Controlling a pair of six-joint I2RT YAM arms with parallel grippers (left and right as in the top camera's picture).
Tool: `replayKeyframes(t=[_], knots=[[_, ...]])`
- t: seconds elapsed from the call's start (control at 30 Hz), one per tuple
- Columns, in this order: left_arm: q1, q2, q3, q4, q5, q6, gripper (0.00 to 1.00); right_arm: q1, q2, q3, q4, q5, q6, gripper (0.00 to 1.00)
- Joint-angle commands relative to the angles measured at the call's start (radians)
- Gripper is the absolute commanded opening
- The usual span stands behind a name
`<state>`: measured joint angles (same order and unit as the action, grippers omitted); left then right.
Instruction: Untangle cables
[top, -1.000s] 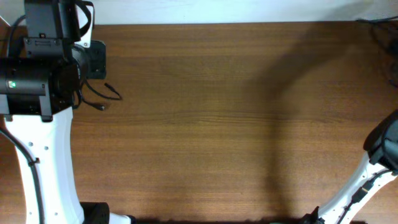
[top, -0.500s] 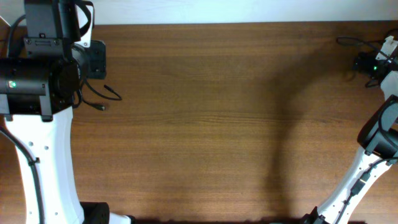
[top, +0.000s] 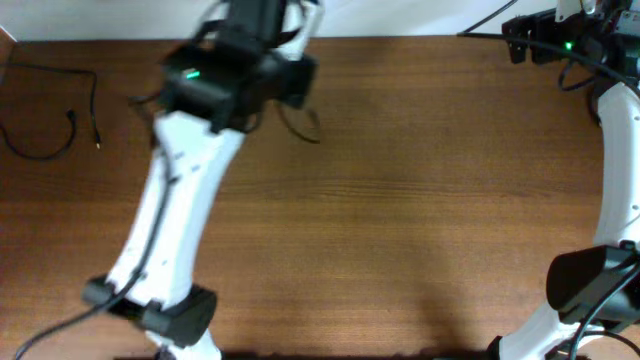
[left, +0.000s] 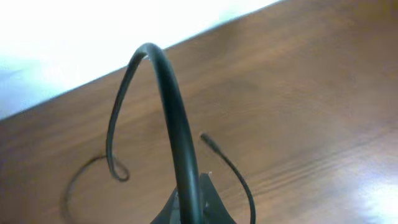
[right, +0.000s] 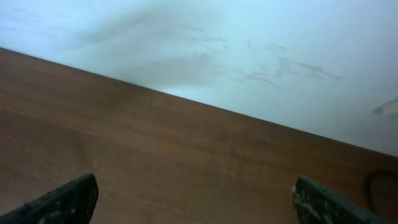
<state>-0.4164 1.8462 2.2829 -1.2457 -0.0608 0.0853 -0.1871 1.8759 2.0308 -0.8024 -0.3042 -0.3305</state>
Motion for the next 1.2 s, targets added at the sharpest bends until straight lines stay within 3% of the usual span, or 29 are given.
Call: replayKeyframes(t=[0.0,0.23,0.37,0.4,0.43,0.47,0.63,0.77,0.83,1.03,1.1,1.17], knots=[[-0.1,0.125,0.003,0.089,0.149,-0.002,0.0,0.003,-0.059,0.0,-0.013,0.05,-0.006,1.0],[-0.383,0.397,0.003,0.274,0.219,-0.002,0.0,0.003,-0.063,0.001,-0.012,0.14,-0.014,0.99],[-0.468,0.439,0.003,0.347,0.247,-0.002,0.0,0.003,-0.063,0.001,-0.011,0.146,-0.014,0.99],[-0.466,0.439,0.003,0.347,0.246,-0.002,0.1,0.003,-0.063,0.001,-0.012,0.161,-0.014,0.99],[-0.458,0.439,0.003,0.34,0.246,-0.002,0.68,0.003,-0.063,0.001,-0.015,0.163,-0.014,0.99],[-0.452,0.439,0.003,0.335,0.245,-0.002,0.99,0.003,-0.063,0.001,-0.019,0.163,-0.014,0.99],[-0.367,0.344,0.016,0.332,0.229,-0.002,0.99,0.003,-0.063,0.0,-0.021,0.163,-0.014,0.99],[-0.248,0.144,0.02,0.269,0.071,-0.003,0.99,0.003,-0.063,0.0,-0.032,0.162,-0.014,0.99],[-0.232,0.121,0.02,0.244,0.102,-0.032,0.99,0.004,-0.063,0.0,-0.032,0.159,-0.014,0.99],[-0.266,0.25,-0.007,0.284,0.222,-0.041,0.99,0.004,-0.063,0.0,-0.043,0.159,-0.014,0.99],[-0.311,0.32,-0.007,0.281,0.096,-0.04,0.99,0.004,-0.063,0.0,-0.044,0.159,-0.014,0.99],[-0.316,0.346,-0.007,0.268,0.07,-0.04,0.99,0.004,-0.063,0.0,-0.047,0.159,-0.014,0.99]])
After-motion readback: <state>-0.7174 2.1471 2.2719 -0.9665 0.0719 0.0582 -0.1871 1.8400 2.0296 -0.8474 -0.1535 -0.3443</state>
